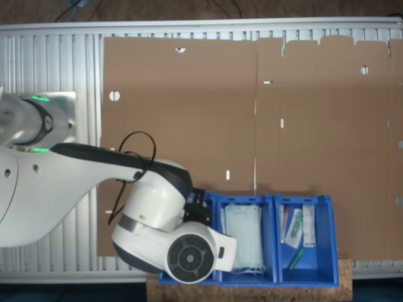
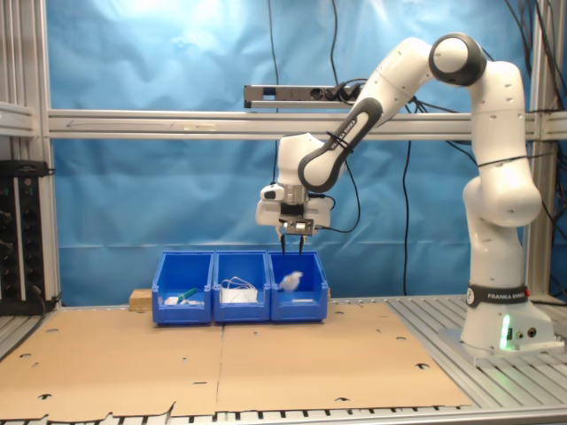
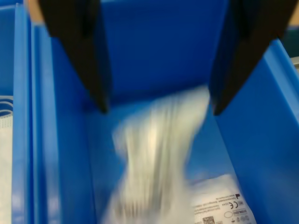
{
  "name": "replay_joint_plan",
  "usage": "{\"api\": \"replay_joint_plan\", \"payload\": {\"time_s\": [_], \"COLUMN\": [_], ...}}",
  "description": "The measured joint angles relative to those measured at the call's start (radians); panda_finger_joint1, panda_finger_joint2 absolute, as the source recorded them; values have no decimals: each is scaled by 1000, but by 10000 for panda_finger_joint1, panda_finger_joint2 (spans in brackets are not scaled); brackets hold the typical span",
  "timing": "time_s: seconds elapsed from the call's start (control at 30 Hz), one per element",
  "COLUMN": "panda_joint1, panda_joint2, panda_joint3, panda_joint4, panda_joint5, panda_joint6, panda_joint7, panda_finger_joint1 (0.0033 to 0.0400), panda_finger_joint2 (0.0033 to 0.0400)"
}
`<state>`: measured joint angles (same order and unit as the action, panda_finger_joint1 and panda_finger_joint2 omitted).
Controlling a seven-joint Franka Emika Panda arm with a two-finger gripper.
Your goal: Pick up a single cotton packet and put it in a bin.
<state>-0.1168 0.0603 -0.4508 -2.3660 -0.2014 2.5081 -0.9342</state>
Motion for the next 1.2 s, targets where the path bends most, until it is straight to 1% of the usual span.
{"api": "replay_joint_plan", "payload": {"time_s": [0.17, 0.2, 0.33, 0.37, 0.63, 0.67, 1.2], "panda_joint1": [0, 0, 0, 0, 0, 0, 0], "panda_joint2": [0, 0, 0, 0, 0, 0, 0], "panda_joint3": [0, 0, 0, 0, 0, 0, 0], "panda_joint4": [0, 0, 0, 0, 0, 0, 0], "panda_joint5": [0, 0, 0, 0, 0, 0, 0], "panda_joint6": [0, 0, 0, 0, 0, 0, 0], "panda_joint7": [0, 0, 0, 0, 0, 0, 0], "panda_finger_joint1": [119, 285, 285, 364, 364, 398, 399], "panda_finger_joint2": [119, 285, 285, 364, 364, 398, 399]}}
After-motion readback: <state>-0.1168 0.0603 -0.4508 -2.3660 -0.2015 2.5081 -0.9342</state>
